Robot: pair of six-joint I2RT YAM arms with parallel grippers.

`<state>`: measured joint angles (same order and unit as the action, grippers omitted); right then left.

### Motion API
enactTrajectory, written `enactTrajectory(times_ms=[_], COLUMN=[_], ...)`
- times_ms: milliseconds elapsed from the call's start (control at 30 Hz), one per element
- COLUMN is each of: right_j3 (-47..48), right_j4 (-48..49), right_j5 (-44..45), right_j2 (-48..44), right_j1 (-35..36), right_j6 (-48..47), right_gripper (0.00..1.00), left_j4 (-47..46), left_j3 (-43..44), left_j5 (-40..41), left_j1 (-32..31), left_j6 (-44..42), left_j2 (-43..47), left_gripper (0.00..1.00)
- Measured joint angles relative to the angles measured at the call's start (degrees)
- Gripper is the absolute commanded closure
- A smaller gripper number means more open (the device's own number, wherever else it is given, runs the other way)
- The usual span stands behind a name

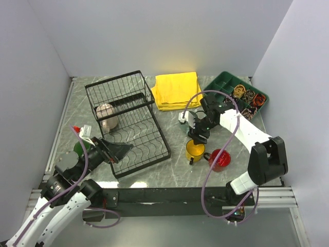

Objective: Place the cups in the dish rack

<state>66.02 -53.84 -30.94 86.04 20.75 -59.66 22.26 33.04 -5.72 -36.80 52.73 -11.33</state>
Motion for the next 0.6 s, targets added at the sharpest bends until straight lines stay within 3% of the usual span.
enactTrajectory(times_ms=[433,533,600], right_j3=[-4.9,-6.0,-6.6], right_j4=[6.1,7.5,8.4], right_j5=[1.7,1.6,1.6], right_j2=[4.2,4.3,4.3], right_j1=[1.1,1.4,1.6], right_j6=[-0.4,-0.5,-0.7], right_gripper=[0.64,0.71,0.81], left_j4=[-2.9,-4.1,-4.8], left_j3=[-2.0,-2.5,-2.6], left_j5=[-1.2,-1.8,-2.1], left_j1=[0.0,0.0,0.0], left_j6=[4.2,5.3,5.7], left_j2=[-0.2,-0.4,-0.7], left_gripper=[0.04,0.04,0.04])
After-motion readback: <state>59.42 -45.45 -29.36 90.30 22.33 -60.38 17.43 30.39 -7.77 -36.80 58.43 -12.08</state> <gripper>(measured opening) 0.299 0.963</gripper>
